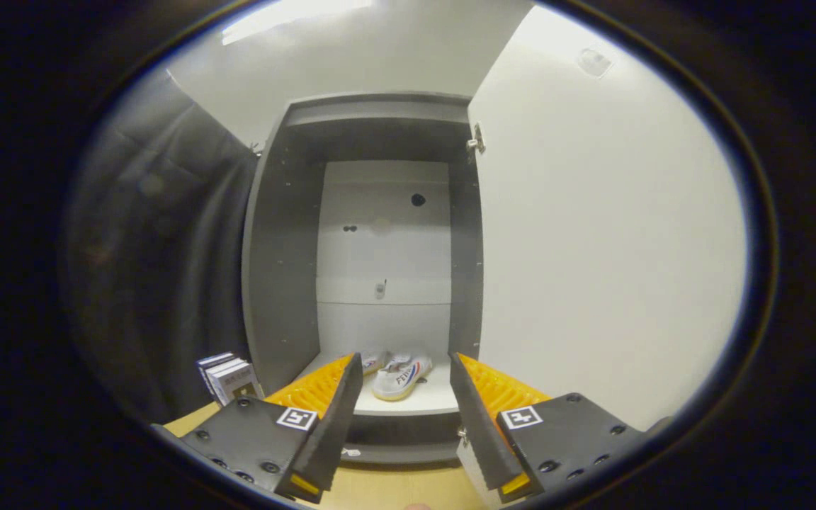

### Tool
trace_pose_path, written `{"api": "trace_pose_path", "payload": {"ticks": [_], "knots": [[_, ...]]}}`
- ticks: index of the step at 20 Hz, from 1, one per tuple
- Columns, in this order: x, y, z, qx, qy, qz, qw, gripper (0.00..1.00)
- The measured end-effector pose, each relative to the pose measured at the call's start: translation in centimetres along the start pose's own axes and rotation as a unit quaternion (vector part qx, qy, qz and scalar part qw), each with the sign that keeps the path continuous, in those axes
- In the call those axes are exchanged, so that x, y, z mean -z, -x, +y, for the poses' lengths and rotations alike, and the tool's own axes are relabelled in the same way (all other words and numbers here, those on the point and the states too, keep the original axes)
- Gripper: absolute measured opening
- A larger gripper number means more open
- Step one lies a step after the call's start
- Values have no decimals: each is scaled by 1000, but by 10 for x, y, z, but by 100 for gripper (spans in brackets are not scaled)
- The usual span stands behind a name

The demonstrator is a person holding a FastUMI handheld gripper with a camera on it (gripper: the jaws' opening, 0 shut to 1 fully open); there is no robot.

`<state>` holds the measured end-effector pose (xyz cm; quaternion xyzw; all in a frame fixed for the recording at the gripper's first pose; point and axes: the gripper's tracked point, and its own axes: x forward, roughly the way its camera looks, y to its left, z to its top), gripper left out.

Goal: Open the shoe cabinet door, grab the shoes and put them into the shoe cabinet, then close the shoe cabinet door.

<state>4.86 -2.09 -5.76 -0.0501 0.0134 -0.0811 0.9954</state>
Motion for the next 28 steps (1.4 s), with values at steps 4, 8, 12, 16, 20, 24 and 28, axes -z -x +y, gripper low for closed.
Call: {"api": "trace_pose_path", "payload": {"ticks": [4, 8, 12, 16, 20, 24, 28], "knots": [[-7, 41, -14, -28, 5, 1, 1000, 79], [-15, 84, -32, -51, 7, -4, 999, 79], [-22, 114, -47, -62, 11, -3, 998, 79], [-30, 141, -62, -67, -1, 1, 998, 79], [-36, 164, -87, -57, -14, 4, 998, 79], [-40, 179, -123, -23, -31, 0, 999, 79], [-45, 186, -161, 18, -48, -5, 999, 79]]}}
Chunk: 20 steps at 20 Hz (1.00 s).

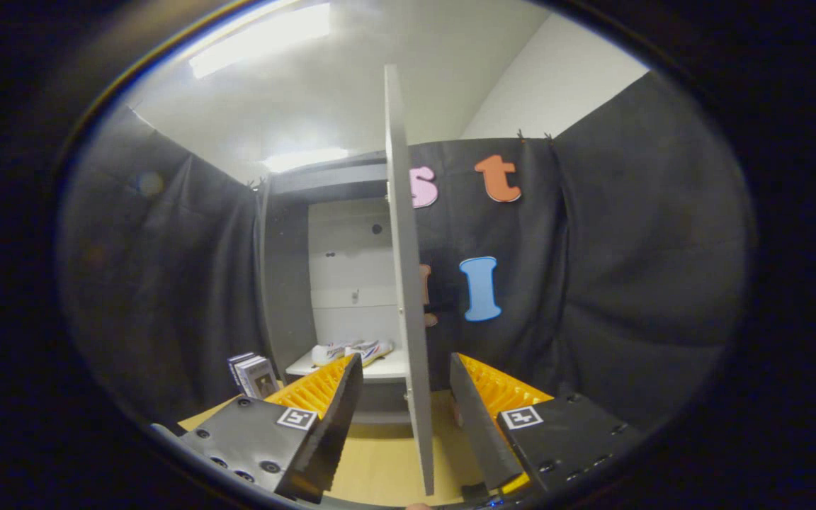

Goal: Open the shoe cabinet door, grab the shoes and put them into the shoe cabinet, then close the shoe cabinet door.

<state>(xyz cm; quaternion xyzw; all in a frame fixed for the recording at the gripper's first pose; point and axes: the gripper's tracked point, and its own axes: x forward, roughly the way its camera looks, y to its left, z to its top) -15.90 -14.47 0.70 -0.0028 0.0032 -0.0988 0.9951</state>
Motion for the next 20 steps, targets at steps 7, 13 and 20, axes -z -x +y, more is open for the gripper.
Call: {"api": "trace_pose_path", "payload": {"ticks": [7, 13, 20], "knots": [[-9, -8, -53, 58, -8, -13, 998, 79], [2, -34, -63, 55, -25, 8, 998, 78], [6, -45, -48, 24, -36, 17, 999, 78]]}}
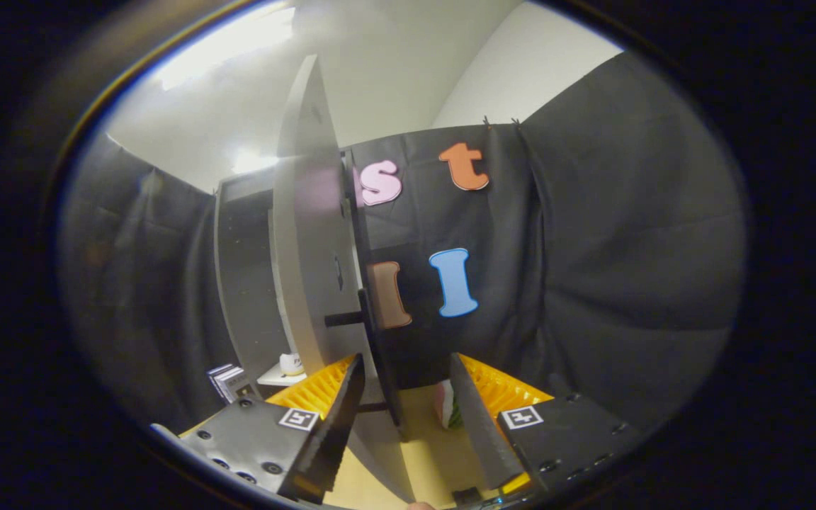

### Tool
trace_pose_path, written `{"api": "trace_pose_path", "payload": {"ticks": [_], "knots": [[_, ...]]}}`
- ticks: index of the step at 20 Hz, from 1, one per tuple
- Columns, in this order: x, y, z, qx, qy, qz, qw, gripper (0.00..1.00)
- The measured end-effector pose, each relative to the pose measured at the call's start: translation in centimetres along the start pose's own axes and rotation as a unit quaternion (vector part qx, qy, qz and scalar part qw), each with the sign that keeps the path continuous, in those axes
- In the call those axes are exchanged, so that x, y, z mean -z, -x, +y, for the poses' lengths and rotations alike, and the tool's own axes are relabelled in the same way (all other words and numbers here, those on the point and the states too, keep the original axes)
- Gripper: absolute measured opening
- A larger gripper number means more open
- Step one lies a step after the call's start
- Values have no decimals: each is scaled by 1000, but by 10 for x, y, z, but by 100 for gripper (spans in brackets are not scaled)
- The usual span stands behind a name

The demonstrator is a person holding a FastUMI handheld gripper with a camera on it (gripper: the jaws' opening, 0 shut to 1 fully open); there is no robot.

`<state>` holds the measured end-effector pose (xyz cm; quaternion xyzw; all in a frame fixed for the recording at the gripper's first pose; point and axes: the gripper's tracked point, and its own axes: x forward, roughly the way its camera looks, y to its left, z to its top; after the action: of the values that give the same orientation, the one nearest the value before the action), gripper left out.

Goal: Open the shoe cabinet door, grab the shoes and put them into the shoe cabinet, then close the shoe cabinet door.

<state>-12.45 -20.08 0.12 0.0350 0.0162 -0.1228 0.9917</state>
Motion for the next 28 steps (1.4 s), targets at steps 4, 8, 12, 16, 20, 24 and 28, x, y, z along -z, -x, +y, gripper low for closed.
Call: {"api": "trace_pose_path", "payload": {"ticks": [4, 8, 12, 16, 20, 24, 28], "knots": [[3, -1, 6, -16, -15, 7, 1000, 78], [4, 1, 28, -46, 9, 3, 999, 78], [12, 2, 49, -66, 5, 18, 998, 78], [18, -1, 67, -94, -16, 34, 995, 78], [19, -2, 81, -106, 0, 35, 994, 78], [25, -3, 98, -116, -2, 45, 992, 78], [28, -9, 117, -126, 9, 50, 991, 78]]}}
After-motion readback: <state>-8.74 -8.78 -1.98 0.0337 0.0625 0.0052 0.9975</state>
